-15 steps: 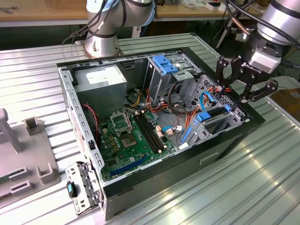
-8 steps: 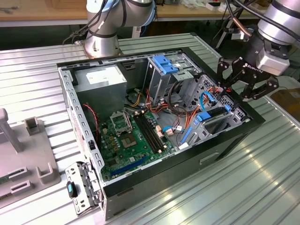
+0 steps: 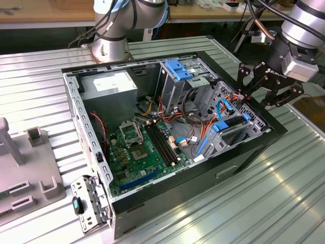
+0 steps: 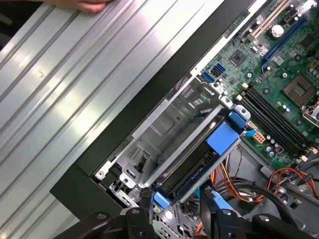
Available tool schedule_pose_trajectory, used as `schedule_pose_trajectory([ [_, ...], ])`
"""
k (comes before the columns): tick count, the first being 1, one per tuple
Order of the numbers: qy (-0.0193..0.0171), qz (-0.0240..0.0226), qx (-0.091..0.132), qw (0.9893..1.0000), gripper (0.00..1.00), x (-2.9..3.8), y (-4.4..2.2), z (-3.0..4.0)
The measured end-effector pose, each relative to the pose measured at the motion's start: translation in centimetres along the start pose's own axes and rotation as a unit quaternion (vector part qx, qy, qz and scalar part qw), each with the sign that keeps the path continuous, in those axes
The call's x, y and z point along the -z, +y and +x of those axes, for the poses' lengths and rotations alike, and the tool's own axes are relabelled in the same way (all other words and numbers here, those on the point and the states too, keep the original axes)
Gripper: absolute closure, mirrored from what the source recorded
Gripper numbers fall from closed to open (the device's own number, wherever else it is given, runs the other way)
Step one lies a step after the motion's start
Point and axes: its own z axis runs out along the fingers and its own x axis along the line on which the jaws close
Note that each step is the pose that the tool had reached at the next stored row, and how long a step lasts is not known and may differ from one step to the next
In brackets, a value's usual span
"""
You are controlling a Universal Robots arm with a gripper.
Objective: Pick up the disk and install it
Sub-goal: 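Insert the first disk wire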
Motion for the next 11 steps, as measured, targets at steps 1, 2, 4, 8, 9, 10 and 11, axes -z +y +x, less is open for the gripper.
schedule_pose_trajectory([
  [1, 0.0001, 0.0001, 0.011, 0.9999, 0.50, 0.00, -0.21, 0.20],
  [2, 0.0001, 0.0001, 0.014, 0.9999, 0.50, 0.00, -0.40, 0.33],
  [4, 0.0001, 0.0001, 0.018, 0.9998, 0.50, 0.00, -0.94, 0.68],
  [8, 0.0001, 0.0001, 0.022, 0.9997, 0.50, 0.01, -2.13, 1.10],
  [9, 0.0001, 0.0001, 0.023, 0.9997, 0.50, 0.01, -2.40, 1.11],
  [10, 0.0001, 0.0002, 0.024, 0.9997, 0.50, 0.01, -2.80, 1.11],
  [11, 0.0002, 0.0001, 0.024, 0.9997, 0.50, 0.02, -3.00, 1.11],
])
